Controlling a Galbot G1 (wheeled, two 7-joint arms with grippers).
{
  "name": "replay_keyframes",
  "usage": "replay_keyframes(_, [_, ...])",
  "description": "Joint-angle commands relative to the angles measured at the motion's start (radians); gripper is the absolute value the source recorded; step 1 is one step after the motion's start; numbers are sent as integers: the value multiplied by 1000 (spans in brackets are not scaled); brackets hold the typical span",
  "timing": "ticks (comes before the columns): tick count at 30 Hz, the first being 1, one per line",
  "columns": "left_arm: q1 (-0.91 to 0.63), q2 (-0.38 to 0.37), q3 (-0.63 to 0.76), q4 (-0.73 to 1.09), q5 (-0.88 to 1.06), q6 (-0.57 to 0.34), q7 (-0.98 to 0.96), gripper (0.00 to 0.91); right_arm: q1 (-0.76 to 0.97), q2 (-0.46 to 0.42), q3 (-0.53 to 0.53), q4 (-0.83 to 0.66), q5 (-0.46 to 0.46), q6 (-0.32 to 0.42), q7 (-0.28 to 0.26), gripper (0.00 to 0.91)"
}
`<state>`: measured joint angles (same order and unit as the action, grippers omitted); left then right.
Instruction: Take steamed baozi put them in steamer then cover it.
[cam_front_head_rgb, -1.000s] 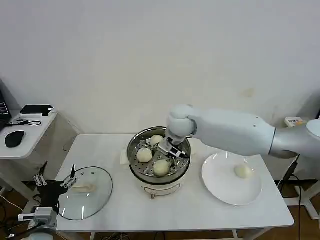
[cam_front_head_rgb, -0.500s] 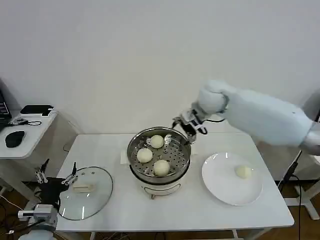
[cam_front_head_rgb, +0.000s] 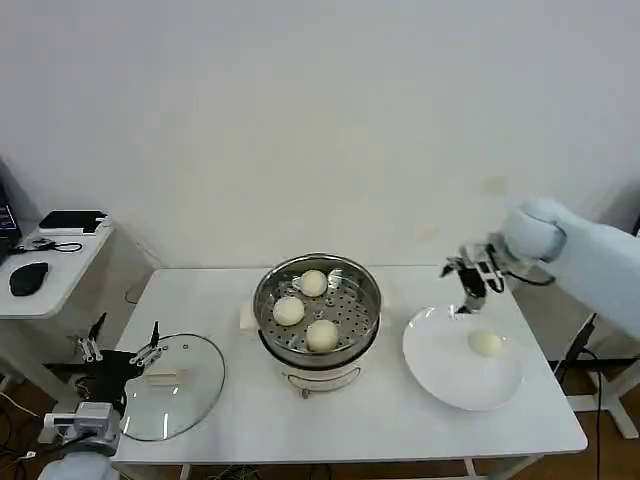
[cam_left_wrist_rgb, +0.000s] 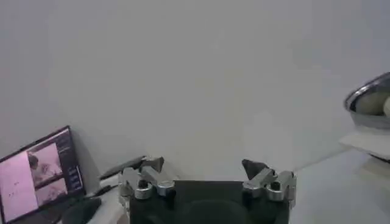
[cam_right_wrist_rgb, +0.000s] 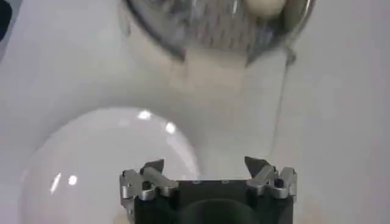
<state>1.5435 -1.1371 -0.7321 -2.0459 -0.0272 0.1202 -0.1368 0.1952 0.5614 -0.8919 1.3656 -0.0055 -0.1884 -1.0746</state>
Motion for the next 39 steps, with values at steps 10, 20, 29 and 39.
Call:
replay_keyframes(10, [5,-6,0,16,5,0,0,907,-327,36,269,-250,-164,55,19,907])
replay_keyframes(20, [19,-12,-11,14,5,-2,-1,907,-341,156,283,-358,-205,66,19,907])
replay_keyframes(29, [20,-17,-11,13,7,-2,-1,907,-342,201,294,-417,-238,72,23,907])
replay_keyframes(39, [21,-19,-11,16,8,-3,-1,907,-345,211,305,-432,-266,64,16,786])
